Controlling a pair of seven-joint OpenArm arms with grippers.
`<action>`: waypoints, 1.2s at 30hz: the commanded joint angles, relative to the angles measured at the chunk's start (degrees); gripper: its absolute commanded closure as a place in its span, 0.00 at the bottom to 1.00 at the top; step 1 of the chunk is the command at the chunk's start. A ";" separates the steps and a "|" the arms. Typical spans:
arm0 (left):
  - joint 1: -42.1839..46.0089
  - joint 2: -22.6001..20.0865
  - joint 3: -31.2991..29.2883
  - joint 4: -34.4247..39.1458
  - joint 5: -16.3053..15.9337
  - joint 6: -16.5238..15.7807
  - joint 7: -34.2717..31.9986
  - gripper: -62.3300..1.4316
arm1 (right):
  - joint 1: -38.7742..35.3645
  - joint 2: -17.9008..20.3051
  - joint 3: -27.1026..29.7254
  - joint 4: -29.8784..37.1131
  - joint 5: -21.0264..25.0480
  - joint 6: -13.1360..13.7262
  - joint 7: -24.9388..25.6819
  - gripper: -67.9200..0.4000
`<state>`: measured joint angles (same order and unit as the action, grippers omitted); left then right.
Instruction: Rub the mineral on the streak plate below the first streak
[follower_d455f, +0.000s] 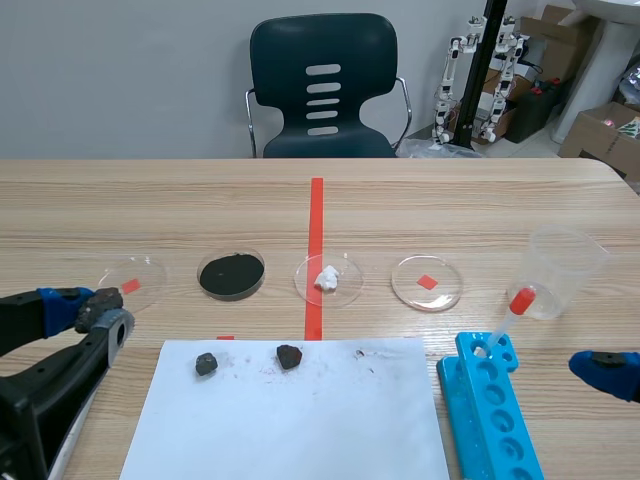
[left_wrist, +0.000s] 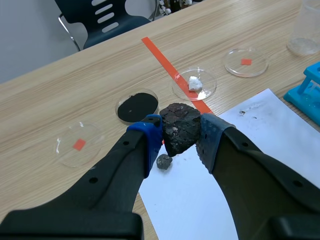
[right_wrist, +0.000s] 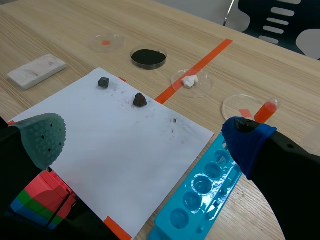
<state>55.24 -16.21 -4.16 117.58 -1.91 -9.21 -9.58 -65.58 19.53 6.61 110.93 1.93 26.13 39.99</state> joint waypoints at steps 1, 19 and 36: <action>-0.07 0.15 -0.04 0.24 -0.37 0.00 -0.90 0.77 | 0.04 0.00 0.07 0.48 0.85 0.04 0.87 0.00; -0.04 0.15 -0.02 0.24 -0.37 -0.04 0.39 0.77 | 0.04 0.00 0.07 0.48 0.85 0.04 0.87 0.00; -0.04 0.15 -0.02 0.24 -0.37 -0.04 1.03 0.77 | 0.04 0.00 0.07 0.48 0.85 0.04 0.87 0.00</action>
<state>55.24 -16.21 -4.16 117.51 -1.93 -9.23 -7.92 -65.58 19.51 6.61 110.93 1.93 26.13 39.99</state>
